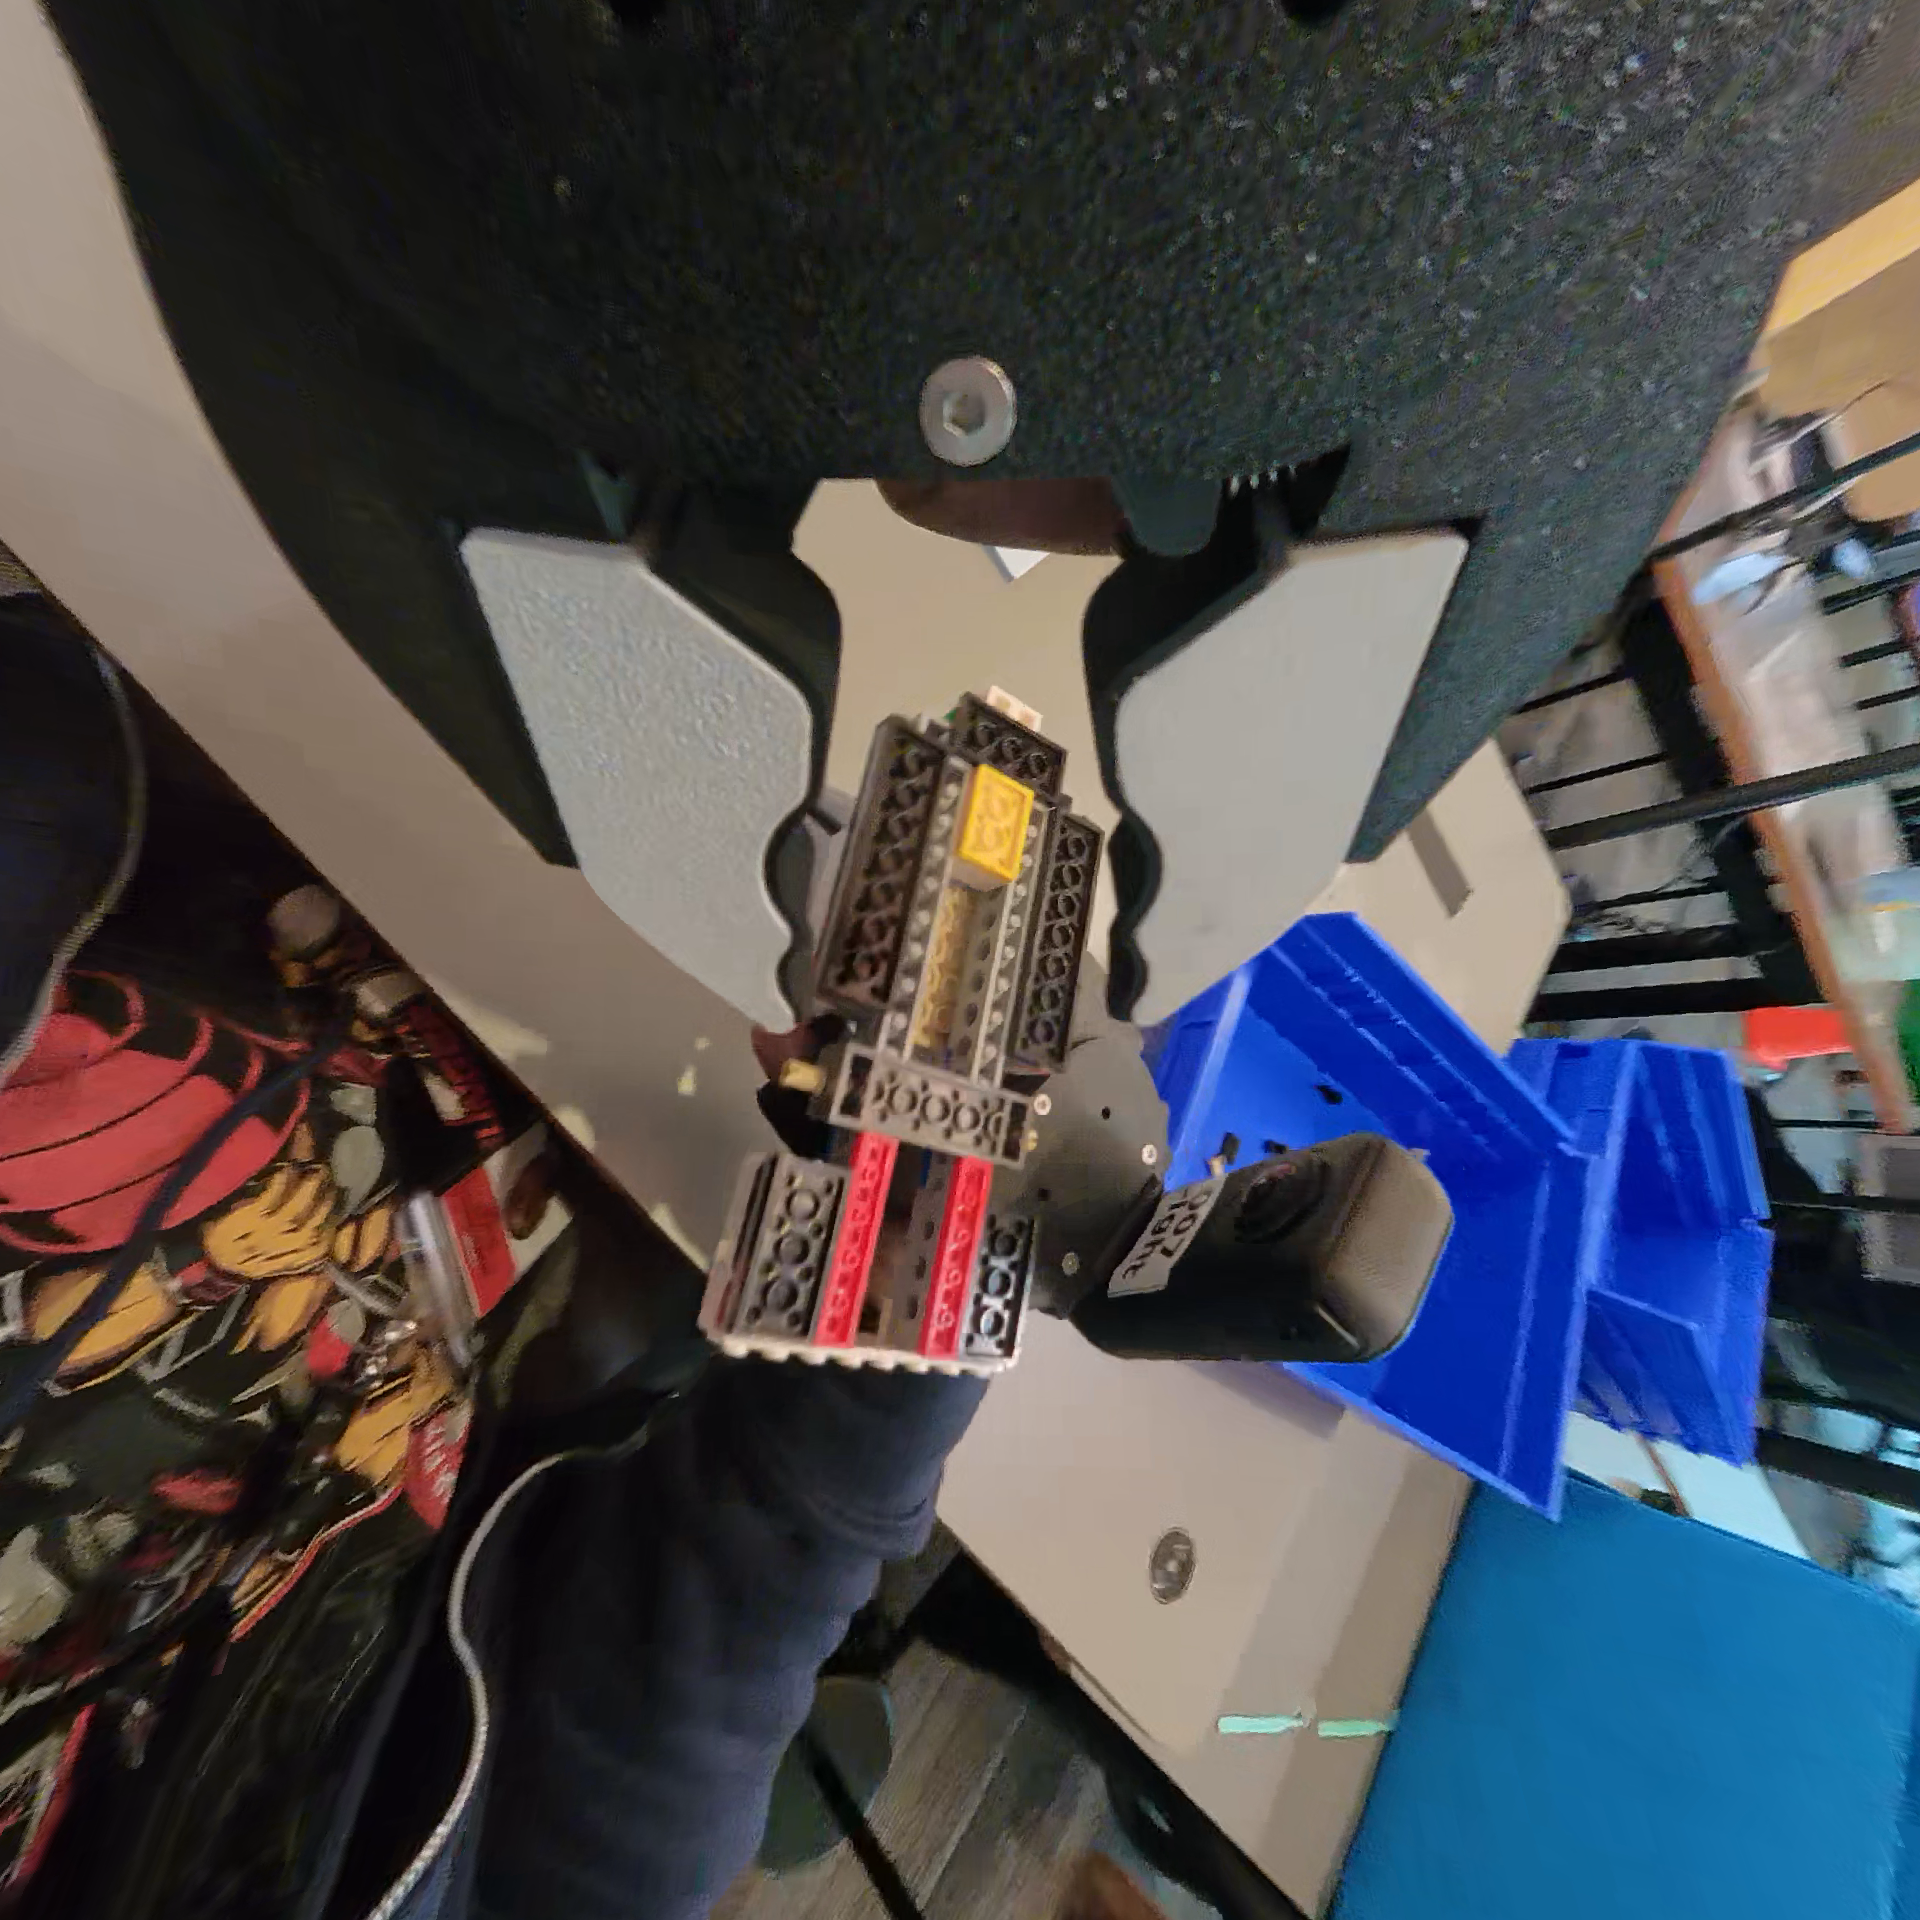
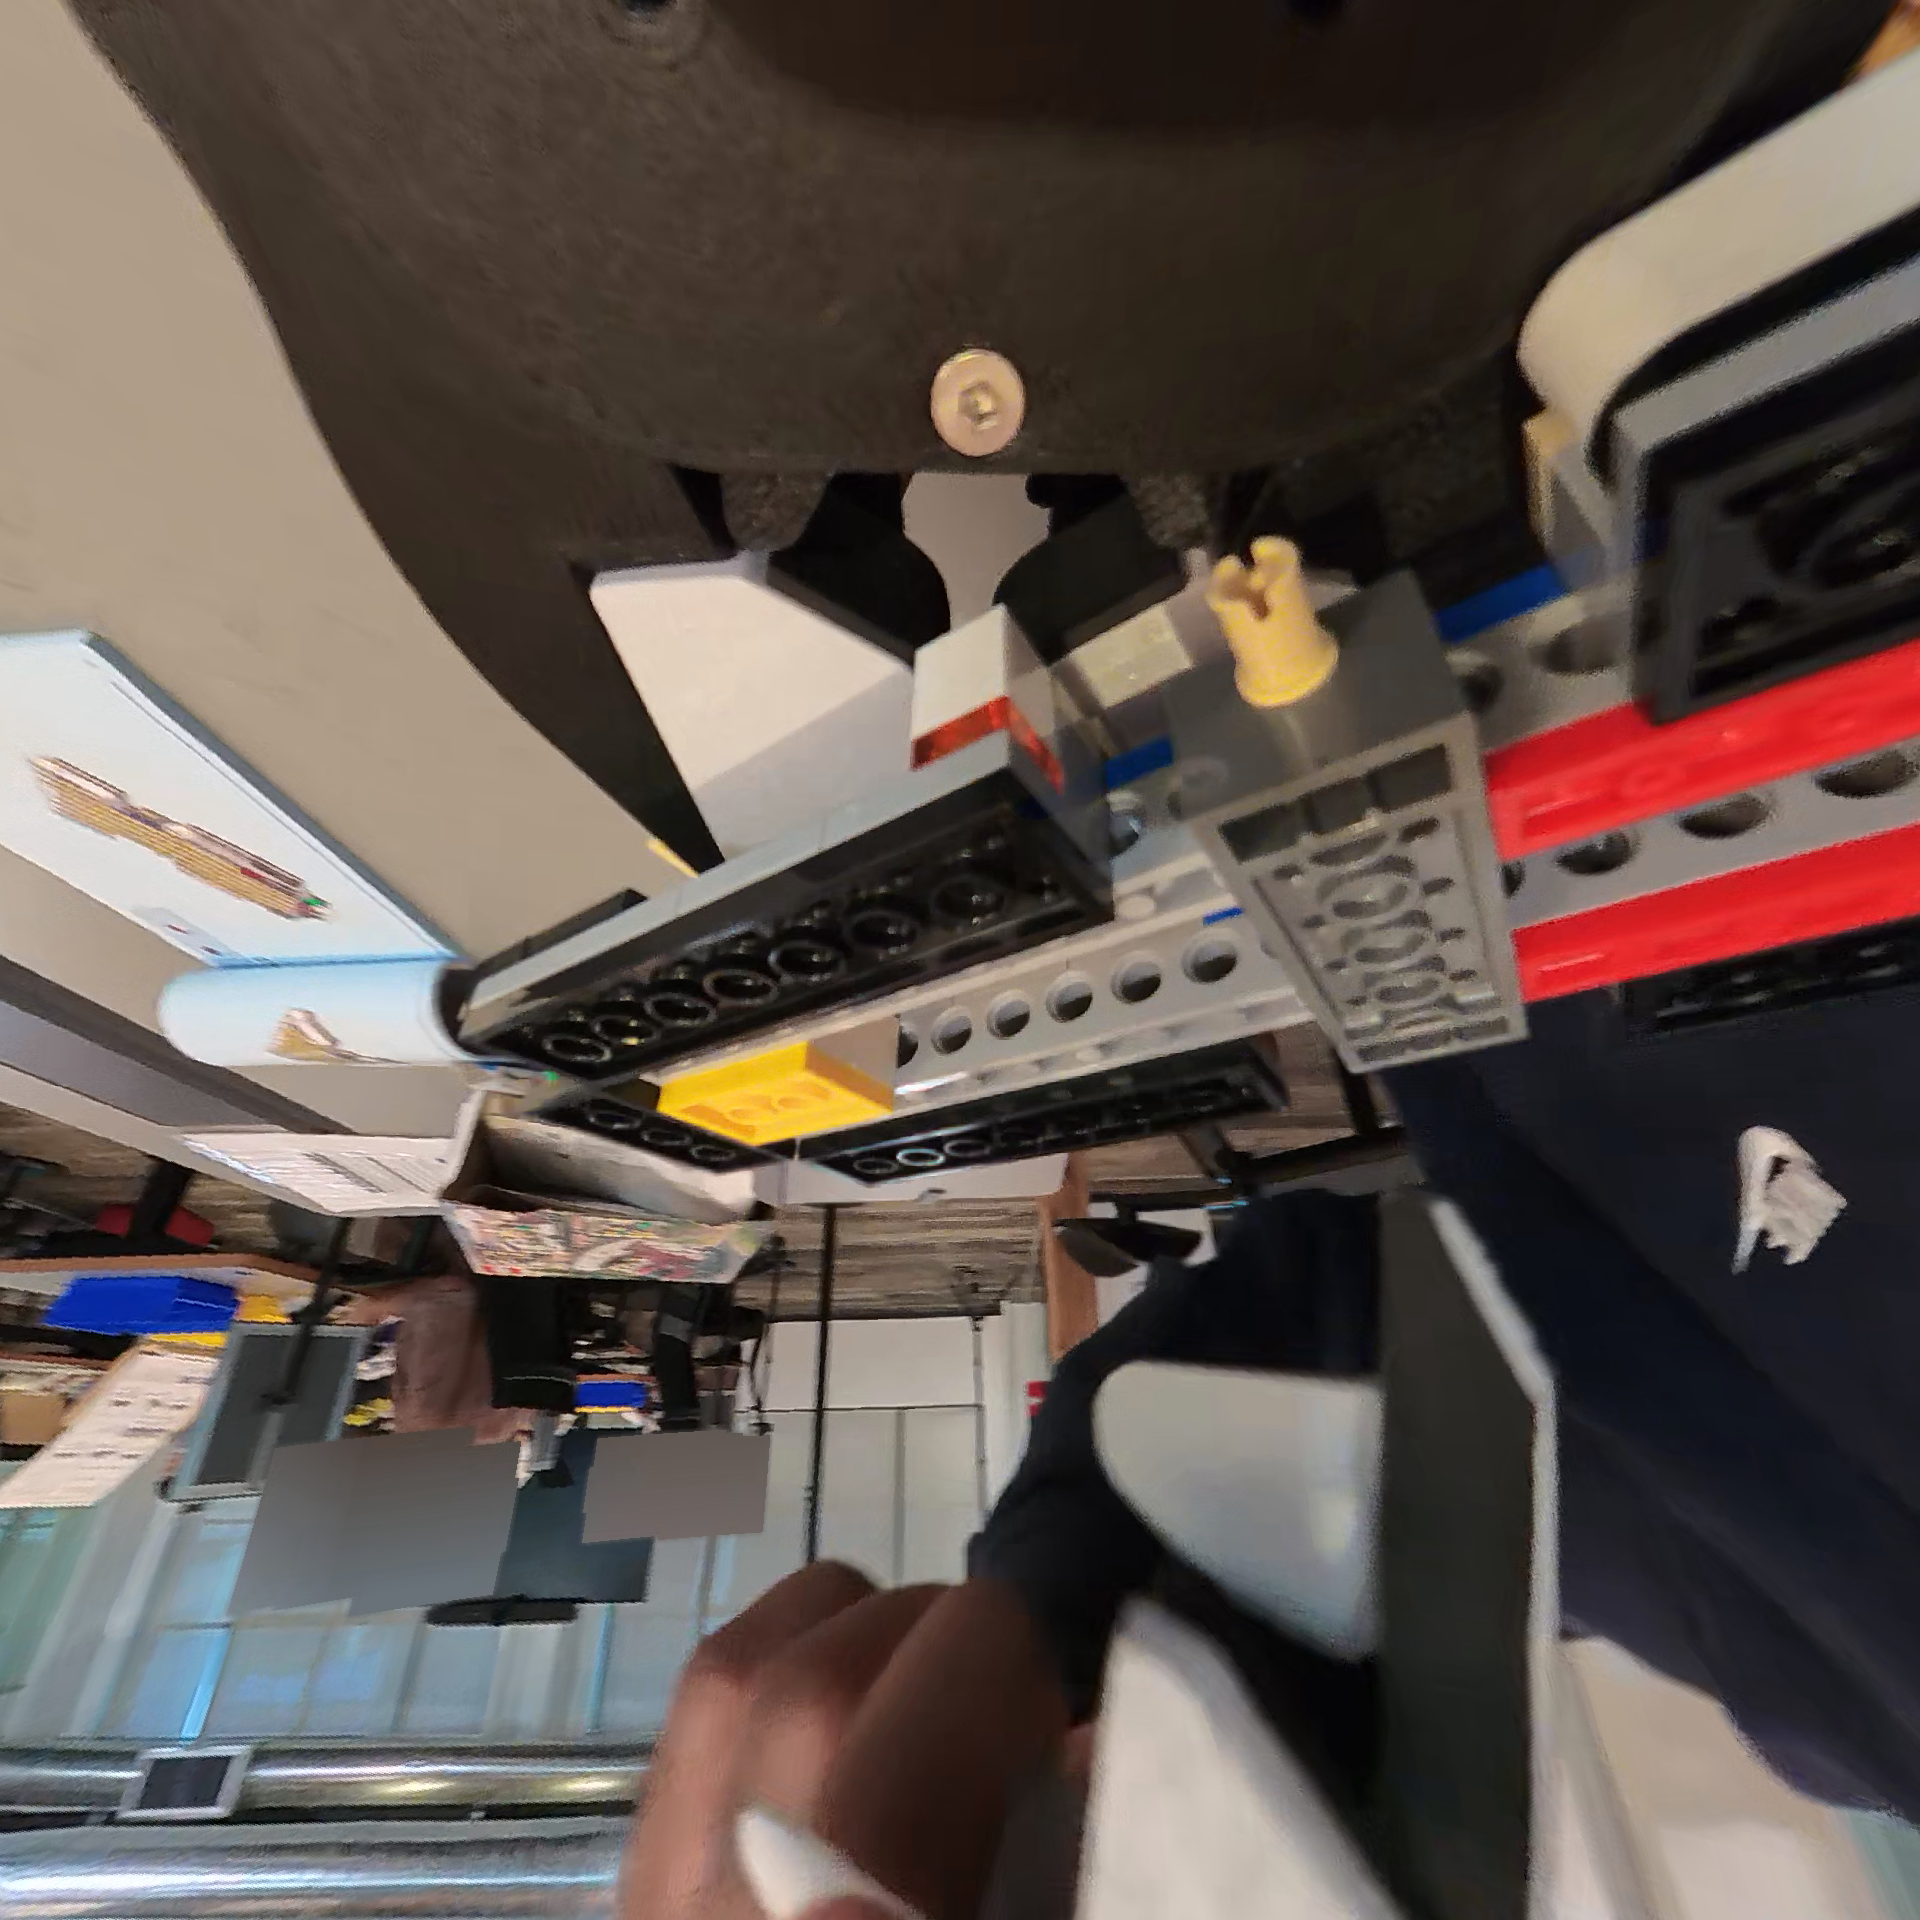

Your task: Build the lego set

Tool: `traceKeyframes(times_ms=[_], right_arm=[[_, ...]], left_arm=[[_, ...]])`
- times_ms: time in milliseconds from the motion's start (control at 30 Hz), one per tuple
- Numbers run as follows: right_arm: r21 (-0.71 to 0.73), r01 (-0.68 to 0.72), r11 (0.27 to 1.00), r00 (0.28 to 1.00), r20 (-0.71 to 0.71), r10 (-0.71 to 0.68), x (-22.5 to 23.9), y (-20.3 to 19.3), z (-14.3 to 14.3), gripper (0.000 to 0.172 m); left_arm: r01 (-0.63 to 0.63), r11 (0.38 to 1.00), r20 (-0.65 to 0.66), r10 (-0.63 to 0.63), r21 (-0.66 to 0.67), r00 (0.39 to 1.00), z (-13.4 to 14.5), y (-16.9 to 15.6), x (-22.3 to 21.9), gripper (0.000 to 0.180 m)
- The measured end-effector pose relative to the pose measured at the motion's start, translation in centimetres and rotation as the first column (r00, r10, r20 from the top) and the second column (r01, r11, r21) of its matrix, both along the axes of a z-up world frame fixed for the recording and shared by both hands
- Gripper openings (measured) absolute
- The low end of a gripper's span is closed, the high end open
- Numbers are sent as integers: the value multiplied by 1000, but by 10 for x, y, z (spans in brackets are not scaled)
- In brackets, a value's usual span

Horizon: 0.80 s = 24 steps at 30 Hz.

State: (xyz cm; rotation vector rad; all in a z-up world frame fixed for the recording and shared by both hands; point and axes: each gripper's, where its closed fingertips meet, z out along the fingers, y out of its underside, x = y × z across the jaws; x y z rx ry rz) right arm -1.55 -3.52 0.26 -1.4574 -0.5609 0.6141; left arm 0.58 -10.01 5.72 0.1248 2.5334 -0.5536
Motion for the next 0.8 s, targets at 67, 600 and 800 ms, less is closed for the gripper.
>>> traceKeyframes(times_ms=[67, 600, 800], right_arm=[[-1, -67, 998, 998, 10, 67, -8, -7, -2, 2], [-11, -182, 983, 981, 70, 183, -23, -17, -18, 20], [15, -190, 982, 979, 78, 188, -25, -18, -17, 3]], left_arm=[[8, 1000, -69, -8, 7, 998, -2, -1, 3, 47], [62, 972, -363, 25, 226, 932, -44, 4, 14, 21], [48, 968, -335, 38, 246, 942, -43, 7, 24, 20]])
